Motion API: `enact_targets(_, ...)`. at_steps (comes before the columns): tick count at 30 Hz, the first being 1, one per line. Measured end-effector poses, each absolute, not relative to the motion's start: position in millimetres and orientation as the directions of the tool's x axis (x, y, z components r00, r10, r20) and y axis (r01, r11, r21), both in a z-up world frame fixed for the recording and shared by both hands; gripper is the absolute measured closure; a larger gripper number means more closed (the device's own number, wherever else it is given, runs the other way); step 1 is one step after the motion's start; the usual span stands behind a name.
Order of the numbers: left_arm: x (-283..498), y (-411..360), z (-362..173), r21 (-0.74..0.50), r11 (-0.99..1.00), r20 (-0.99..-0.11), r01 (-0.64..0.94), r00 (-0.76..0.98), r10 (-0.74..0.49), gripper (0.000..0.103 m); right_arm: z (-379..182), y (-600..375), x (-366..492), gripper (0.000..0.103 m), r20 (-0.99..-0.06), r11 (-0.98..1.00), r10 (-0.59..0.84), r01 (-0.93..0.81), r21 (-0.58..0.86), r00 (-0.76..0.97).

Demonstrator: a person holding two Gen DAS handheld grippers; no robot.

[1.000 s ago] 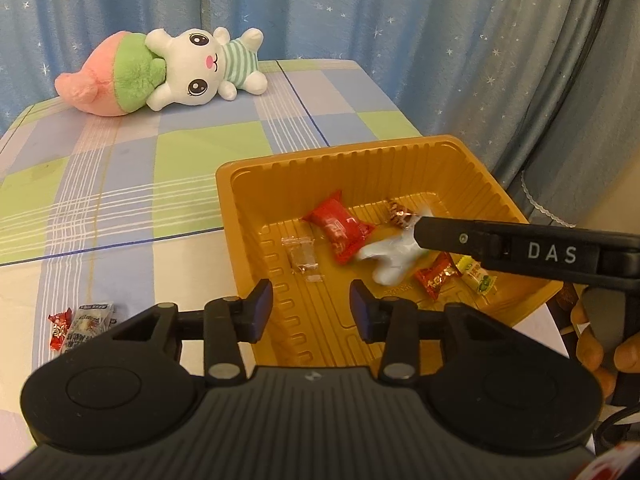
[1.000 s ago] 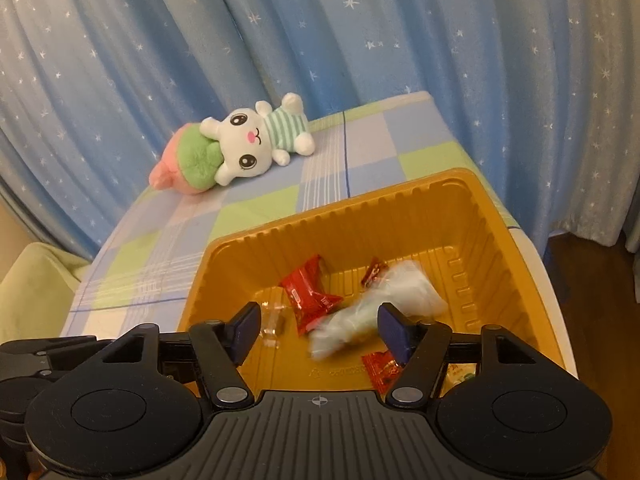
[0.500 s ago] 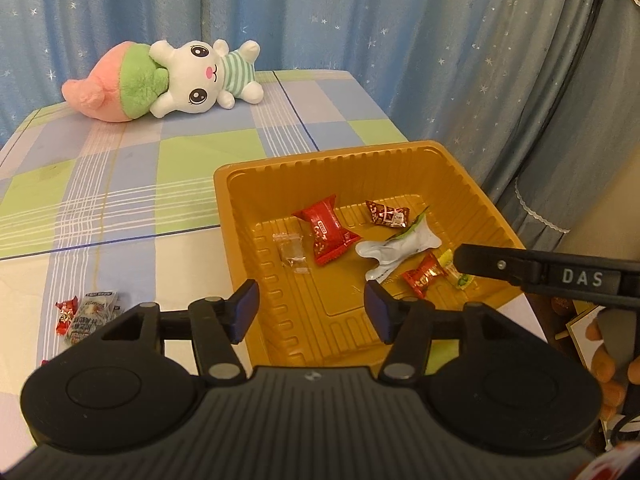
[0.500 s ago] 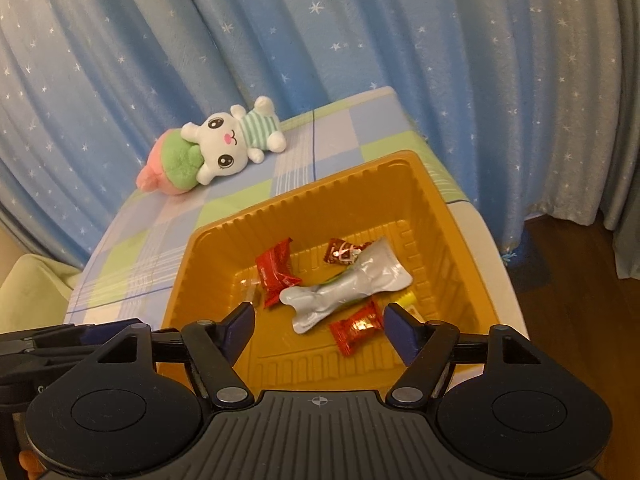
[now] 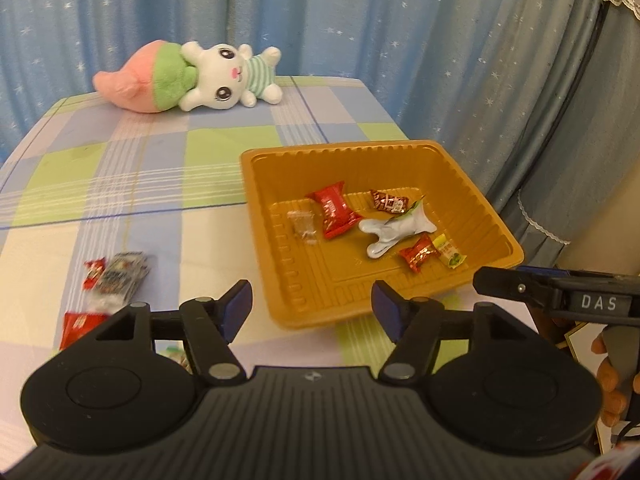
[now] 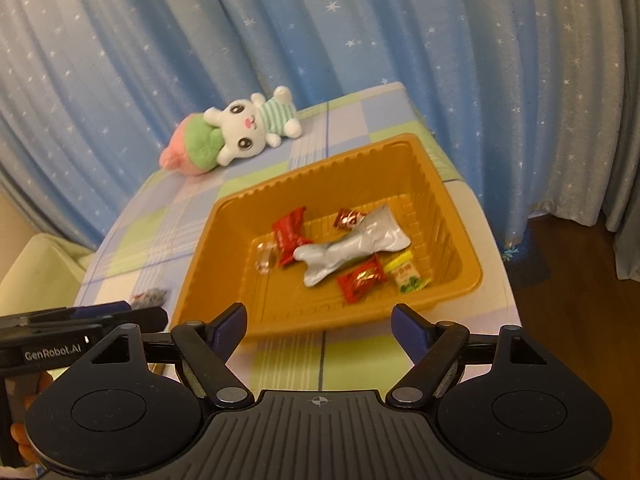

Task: Organize snacks
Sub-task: 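Move both open tools back over the remaining snacks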

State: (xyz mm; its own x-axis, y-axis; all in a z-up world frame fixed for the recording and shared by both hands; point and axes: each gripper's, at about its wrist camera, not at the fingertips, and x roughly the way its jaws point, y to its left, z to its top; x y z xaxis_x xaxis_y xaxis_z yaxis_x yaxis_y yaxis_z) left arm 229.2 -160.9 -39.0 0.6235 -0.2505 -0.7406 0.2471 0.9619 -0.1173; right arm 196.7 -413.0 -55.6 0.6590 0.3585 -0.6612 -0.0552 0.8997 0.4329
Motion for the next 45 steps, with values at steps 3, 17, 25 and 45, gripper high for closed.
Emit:
enact_targets(3,216.9,-150.9,-37.8,-0.119,0.968,-0.74,0.222,0.631,-0.235,0.039,-55.7,-406.7,189.4,0.023,-0.663,0.9,0.374,-0.079,0.43,0.649)
enact_targets(17,166.8,-87.3,-45.5,-0.113,0.99,-0.768,0.086,0.625,-0.142,0.039,-61.7,-357.2,170.1,0.022,-0.678,0.881,0.456,-0.185,0.435,0.577)
enact_targets(25,155.8,-47.0,-50.7,-0.112,0.993,-0.779,0.048,0.616,-0.118,0.039,-63.4,-325.0,164.4,0.022,-0.693,0.881,0.464,-0.203,0.428,0.552)
enact_targets(45,165.3,50.8,-58.3,-0.087,0.996,-0.788,0.019,0.611,-0.08,0.039,-63.6,-220.3,173.2,0.022,-0.722,0.882,0.471,-0.235,0.41,0.508)
